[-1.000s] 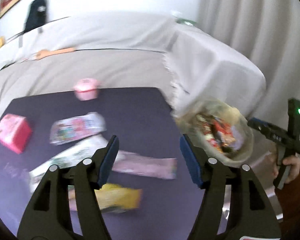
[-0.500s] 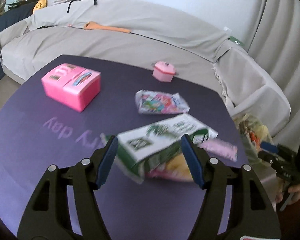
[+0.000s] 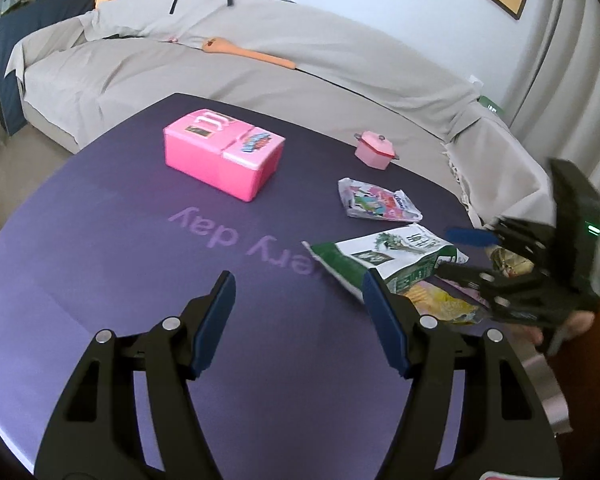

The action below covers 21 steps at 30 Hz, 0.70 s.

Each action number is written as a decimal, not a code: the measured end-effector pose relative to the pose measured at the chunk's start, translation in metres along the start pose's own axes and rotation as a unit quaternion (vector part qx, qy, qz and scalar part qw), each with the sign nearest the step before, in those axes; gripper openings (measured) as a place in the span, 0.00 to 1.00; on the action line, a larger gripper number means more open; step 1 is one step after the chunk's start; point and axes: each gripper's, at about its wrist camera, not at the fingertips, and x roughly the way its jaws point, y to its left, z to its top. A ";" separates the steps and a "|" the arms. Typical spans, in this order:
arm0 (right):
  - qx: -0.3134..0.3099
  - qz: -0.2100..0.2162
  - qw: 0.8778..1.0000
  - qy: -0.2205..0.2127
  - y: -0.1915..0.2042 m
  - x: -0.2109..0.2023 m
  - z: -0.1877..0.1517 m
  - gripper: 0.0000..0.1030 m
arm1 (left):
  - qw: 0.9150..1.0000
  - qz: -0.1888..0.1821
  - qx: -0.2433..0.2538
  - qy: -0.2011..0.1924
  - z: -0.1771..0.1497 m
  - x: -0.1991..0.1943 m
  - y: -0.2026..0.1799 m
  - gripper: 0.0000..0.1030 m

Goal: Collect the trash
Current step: 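Move both tools back over the table toward the green-and-white milk pouch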

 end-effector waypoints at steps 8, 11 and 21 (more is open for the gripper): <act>-0.044 0.010 0.998 0.044 -0.006 0.050 0.043 0.51 | 1.000 -0.014 -0.007 0.010 -0.001 -0.001 0.022 0.61; -0.022 0.031 0.998 0.047 -0.015 0.060 0.052 0.61 | 1.000 -0.023 -0.012 0.016 0.002 0.004 0.024 0.61; 0.006 0.022 0.999 0.040 -0.035 0.069 0.072 0.61 | 0.999 -0.035 -0.009 0.029 0.013 0.024 0.019 0.61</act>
